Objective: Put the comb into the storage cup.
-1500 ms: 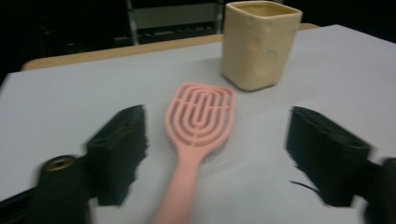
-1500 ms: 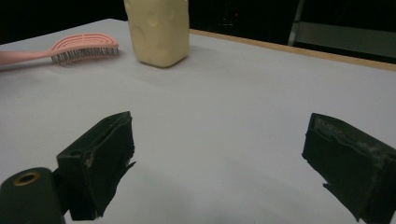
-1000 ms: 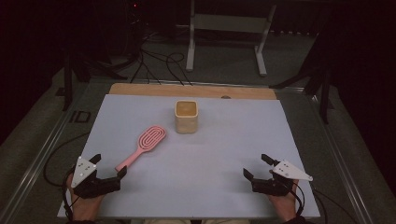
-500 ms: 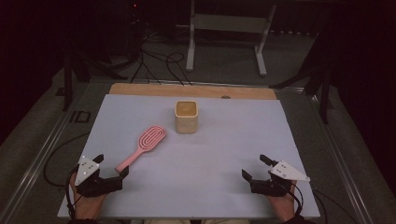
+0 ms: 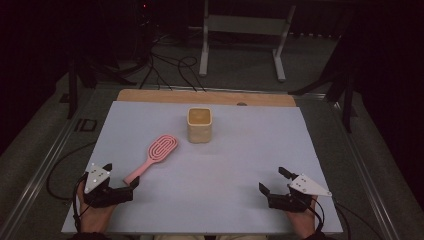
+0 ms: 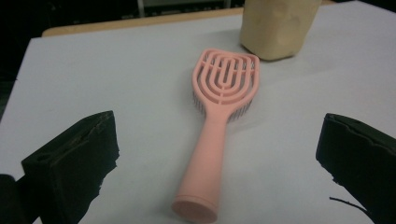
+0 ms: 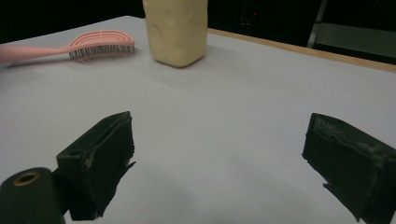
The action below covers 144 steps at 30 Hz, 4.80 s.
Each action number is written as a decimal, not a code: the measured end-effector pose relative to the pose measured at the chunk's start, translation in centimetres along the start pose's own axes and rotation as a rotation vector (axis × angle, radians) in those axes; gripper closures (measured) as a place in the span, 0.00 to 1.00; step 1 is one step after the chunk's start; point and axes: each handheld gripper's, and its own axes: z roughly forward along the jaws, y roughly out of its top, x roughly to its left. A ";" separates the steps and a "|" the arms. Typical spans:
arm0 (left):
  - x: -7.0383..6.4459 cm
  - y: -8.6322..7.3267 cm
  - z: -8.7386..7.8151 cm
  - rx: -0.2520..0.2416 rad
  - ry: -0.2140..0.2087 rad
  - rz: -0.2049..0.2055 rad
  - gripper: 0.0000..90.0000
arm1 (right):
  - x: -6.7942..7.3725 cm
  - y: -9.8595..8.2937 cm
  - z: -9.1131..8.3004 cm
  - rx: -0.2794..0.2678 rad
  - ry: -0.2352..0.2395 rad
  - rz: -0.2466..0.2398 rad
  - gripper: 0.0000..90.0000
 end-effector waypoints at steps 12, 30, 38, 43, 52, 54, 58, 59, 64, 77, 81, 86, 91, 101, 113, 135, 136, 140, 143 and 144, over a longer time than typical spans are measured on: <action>-0.2 2.0 1.5 0.104 -0.009 0.060 0.00 | 0.0 -0.1 -0.1 0.004 -0.006 0.010 0.10; -0.4 5.0 4.3 0.249 -0.003 0.174 0.00 | 0.0 -0.2 -0.3 0.006 -0.016 0.016 0.10; -0.7 5.6 5.9 0.325 -0.005 0.221 0.00 | 0.0 -0.2 -0.3 0.003 -0.017 0.019 0.10; -0.5 5.5 6.9 0.377 0.003 0.233 0.00 | 0.0 -0.2 -0.3 0.001 -0.020 0.016 0.10; -0.6 5.4 8.5 0.443 -0.002 0.259 0.00 | 0.0 -0.2 -0.3 0.003 -0.028 0.016 0.10; -0.6 5.4 8.8 0.455 0.001 0.261 0.00 | 0.0 -0.2 -0.3 0.003 -0.027 0.015 0.10; -0.8 5.7 9.5 0.488 0.003 0.281 0.00 | 0.0 -0.2 -0.3 0.000 -0.027 0.015 0.10; -0.8 5.8 9.7 0.494 0.000 0.282 0.00 | 0.0 -0.2 -0.3 0.000 -0.027 0.015 0.10; -1.2 5.9 10.7 0.550 -0.007 0.290 0.00 | 0.0 -0.2 -0.4 -0.001 -0.028 0.015 0.10; -0.7 6.0 12.4 0.679 -0.037 0.235 0.06 | -0.1 -0.2 -0.3 0.006 -0.030 0.013 0.10; -0.5 5.9 12.7 0.708 -0.040 0.227 0.11 | 0.0 -0.3 -0.2 0.011 -0.031 0.009 0.10; -0.4 5.7 13.0 0.738 -0.052 0.221 0.24 | 0.0 -0.3 -0.2 0.010 -0.031 0.012 0.10; -0.4 5.8 13.3 0.761 -0.067 0.202 0.43 | 0.0 -0.3 -0.2 0.013 -0.030 0.010 0.10; -0.3 6.5 14.0 0.835 -0.095 0.161 0.62 | 0.0 -0.3 -0.2 0.018 -0.036 0.010 0.10; -0.2 6.9 14.4 0.876 -0.091 0.167 0.75 | 0.0 -0.3 -0.1 0.022 -0.032 0.008 0.10; 0.0 7.0 14.5 0.916 -0.103 0.101 0.77 | 0.0 -0.4 0.0 0.030 -0.038 0.006 0.10; 0.0 7.0 14.5 0.914 -0.102 0.091 0.77 | 0.0 -0.4 0.0 0.032 -0.038 0.005 0.10; -0.2 7.0 14.5 0.910 -0.085 0.091 0.77 | 0.0 -0.4 0.1 0.035 -0.037 0.002 0.10; -0.2 7.0 14.4 0.905 -0.084 0.105 0.78 | 0.0 -0.4 0.0 0.036 -0.038 0.003 0.10; -0.2 6.9 14.3 0.899 -0.085 0.102 0.78 | 0.0 -0.4 0.0 0.035 -0.039 0.003 0.10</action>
